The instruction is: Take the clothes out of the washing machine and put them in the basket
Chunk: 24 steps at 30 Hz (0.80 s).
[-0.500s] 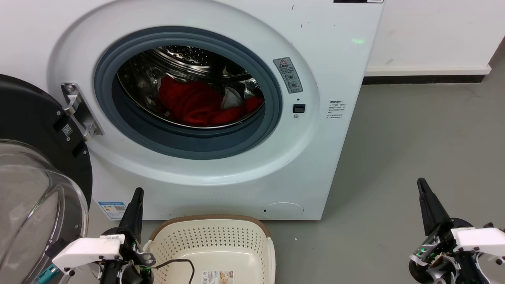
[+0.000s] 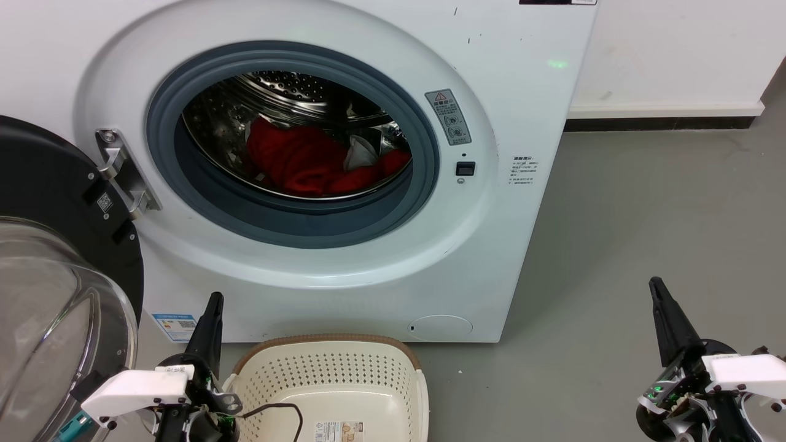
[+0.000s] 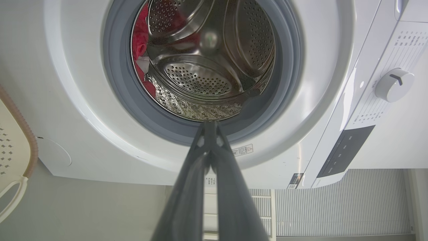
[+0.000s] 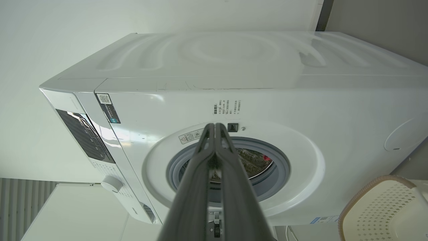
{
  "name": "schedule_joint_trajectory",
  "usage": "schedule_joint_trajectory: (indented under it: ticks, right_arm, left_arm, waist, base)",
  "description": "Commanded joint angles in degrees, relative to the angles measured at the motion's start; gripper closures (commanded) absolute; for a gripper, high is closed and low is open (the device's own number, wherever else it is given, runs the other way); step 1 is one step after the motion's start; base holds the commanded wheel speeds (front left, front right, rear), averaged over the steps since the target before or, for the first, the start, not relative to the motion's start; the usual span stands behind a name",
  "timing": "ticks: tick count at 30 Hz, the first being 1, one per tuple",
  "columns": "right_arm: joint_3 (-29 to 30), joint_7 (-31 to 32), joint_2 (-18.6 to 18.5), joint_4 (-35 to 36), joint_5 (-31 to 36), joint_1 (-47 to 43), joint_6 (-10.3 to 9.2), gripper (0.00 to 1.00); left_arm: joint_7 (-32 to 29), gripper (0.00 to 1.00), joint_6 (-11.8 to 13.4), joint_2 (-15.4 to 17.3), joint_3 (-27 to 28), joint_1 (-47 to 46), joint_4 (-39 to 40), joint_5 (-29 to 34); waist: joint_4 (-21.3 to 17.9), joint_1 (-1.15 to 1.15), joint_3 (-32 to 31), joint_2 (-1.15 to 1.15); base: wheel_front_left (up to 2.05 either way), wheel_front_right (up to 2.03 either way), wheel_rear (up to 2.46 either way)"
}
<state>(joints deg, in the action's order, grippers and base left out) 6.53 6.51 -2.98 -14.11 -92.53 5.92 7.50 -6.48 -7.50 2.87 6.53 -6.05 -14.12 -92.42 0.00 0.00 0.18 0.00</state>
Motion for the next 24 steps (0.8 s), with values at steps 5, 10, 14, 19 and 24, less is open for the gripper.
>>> schedule_joint_trajectory:
  ticks: [5, 10, 14, 19, 24]
  right_arm:
    - [0.0, 0.0, 0.1, -0.1, 0.3, 0.7, -0.02, 1.0]
    - [-0.1, 0.0, 0.0, -0.6, 0.0, -0.4, 0.0, 0.0]
    - [-0.7, -0.9, 0.1, -0.2, 0.3, -1.0, -0.01, 0.0]
    - [-1.5, -2.4, 0.0, 0.8, 1.8, -1.5, -0.01, 0.0]
    - [-1.5, -3.8, 0.0, 1.6, 6.4, -1.8, -0.01, 0.0]
  left_arm:
    - [-0.2, 1.0, -0.1, -0.1, 0.1, -0.4, 0.0, 0.0]
    - [0.0, 0.0, 0.0, -0.1, -0.1, 0.4, -0.6, 0.0]
    - [0.9, 0.0, 0.0, -0.1, -1.1, 0.7, -0.7, 0.2]
    - [2.4, 0.0, 0.0, -0.1, -2.6, 0.4, 0.1, 1.1]
    - [3.8, 0.0, 0.0, -0.1, -2.9, 0.2, 1.1, 4.5]
  waist:
    - [0.0, 0.0, 0.0, 0.0]
    - [0.0, 0.0, 0.0, 0.0]
    - [0.0, 0.0, 0.0, 0.0]
    - [-0.1, 0.0, 0.1, 0.0]
    - [-0.2, 0.0, 0.1, 0.0]
  base:
    - [0.0, 0.0, 0.0]
    - [0.0, 0.0, 0.0]
    - [0.0, 0.0, 0.0]
    - [0.0, 0.0, 0.0]
    - [0.0, 0.0, 0.0]
